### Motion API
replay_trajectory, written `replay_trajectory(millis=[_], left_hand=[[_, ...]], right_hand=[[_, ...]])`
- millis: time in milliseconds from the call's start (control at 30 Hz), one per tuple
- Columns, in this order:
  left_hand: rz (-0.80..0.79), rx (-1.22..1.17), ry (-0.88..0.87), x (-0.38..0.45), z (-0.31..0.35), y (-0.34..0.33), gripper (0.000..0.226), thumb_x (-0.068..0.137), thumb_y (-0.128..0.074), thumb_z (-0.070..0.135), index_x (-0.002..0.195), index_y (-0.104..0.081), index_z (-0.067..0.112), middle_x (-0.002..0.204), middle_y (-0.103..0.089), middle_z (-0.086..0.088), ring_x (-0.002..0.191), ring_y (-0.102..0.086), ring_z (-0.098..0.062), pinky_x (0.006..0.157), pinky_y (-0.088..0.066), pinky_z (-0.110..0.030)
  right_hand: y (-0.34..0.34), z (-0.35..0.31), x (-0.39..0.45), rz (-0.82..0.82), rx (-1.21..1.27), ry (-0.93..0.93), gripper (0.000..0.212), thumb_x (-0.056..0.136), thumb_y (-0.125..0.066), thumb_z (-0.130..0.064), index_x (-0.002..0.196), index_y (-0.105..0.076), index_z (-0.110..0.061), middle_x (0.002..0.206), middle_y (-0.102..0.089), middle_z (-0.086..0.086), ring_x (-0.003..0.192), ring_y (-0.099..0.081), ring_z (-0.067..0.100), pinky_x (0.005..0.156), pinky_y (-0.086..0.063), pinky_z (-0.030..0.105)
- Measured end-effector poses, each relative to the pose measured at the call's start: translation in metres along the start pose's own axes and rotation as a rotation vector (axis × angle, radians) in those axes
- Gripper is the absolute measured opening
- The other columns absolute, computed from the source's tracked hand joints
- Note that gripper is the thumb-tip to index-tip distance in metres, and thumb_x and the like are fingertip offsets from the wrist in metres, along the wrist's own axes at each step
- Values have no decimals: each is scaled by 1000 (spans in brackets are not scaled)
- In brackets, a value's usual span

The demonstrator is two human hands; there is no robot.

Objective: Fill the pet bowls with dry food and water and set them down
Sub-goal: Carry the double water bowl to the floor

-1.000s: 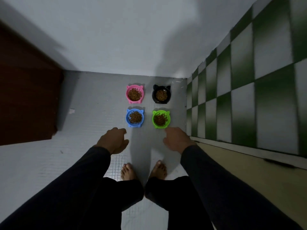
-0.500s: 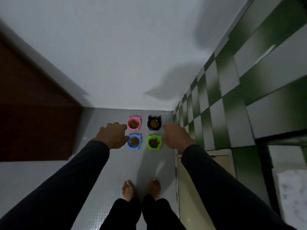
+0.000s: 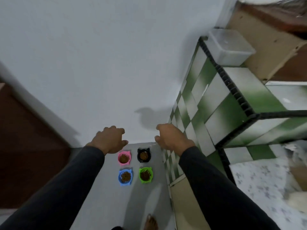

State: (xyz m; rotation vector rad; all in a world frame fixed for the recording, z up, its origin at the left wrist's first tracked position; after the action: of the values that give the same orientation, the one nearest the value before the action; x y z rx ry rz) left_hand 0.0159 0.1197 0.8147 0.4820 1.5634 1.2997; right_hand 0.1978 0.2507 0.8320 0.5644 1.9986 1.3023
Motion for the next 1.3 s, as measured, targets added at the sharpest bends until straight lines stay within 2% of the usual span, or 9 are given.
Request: replay_trajectory(millis=[133,233,300,400,567,700,1033,1167,1300], left_hand=[[34,21,-63,-6,8,21,58,100,-51,56,150,-44,28,147,-50,-6,133,-49,-30,108,-44,-48],[60,42,-123,-11,13,38,57,100,-51,56,149,-45,29,145,-50,-6,132,-50,-29,107,-44,-49],[70,62,-174,-17,19,47,57,100,-51,57,150,-45,28,145,-51,-6,131,-51,-29,107,-44,-49],[76,75,-259,-30,26,55,59,100,-50,57,151,-43,28,146,-49,-6,133,-49,-30,108,-43,-50],[93,123,-389,-56,38,59,61,100,-49,58,153,-41,28,149,-47,-6,134,-47,-30,109,-43,-50],[108,159,-494,-79,56,58,60,101,-48,59,152,-42,28,149,-47,-7,134,-48,-30,109,-43,-51],[102,159,-824,-164,168,36,50,101,-48,52,140,-53,22,139,-54,-9,124,-54,-30,105,-46,-51],[133,196,-938,-214,214,14,50,97,-51,57,132,-59,23,123,-59,-9,112,-59,-29,96,-52,-48],[136,229,-991,-269,257,-14,57,99,-54,55,147,-50,24,146,-54,-7,128,-54,-28,104,-49,-46]], right_hand=[[26,-4,-23,69,21,-75,39,95,-53,-25,132,-57,-11,129,-60,12,113,-59,31,93,-53,40],[38,-9,-44,107,33,-129,26,94,-51,-24,114,-60,-11,117,-64,10,102,-62,29,86,-55,39],[43,-12,-62,133,23,-177,21,96,-50,-26,109,-59,-13,115,-63,7,104,-61,27,85,-53,38],[47,-20,-94,186,25,-253,33,98,-51,-27,127,-58,-13,127,-61,9,112,-60,29,94,-52,42],[40,-30,-147,239,52,-375,27,97,-51,-27,118,-62,-14,118,-63,8,101,-61,29,89,-54,41],[38,-33,-194,286,55,-450,37,97,-52,-30,129,-59,-14,126,-62,10,109,-61,30,94,-53,42],[19,-2,-346,390,53,-741,40,99,-53,-35,132,-57,-12,127,-61,12,114,-58,31,98,-50,42],[3,17,-414,421,108,-860,42,98,-53,-33,135,-55,-14,132,-58,11,119,-55,31,100,-48,43],[-16,31,-485,430,122,-950,43,100,-52,-35,138,-53,-14,136,-56,10,123,-53,31,103,-46,42]])
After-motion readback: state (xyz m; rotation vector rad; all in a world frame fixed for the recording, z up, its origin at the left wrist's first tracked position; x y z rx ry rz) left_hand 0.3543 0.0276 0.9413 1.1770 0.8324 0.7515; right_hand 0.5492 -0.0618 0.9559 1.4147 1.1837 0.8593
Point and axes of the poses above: each hand's wrist, its own x-axis towards the middle knuckle, its own y-axis out of the back of the hand, z = x × y, the point moved 5 cm from there along x, towards the middle knuckle
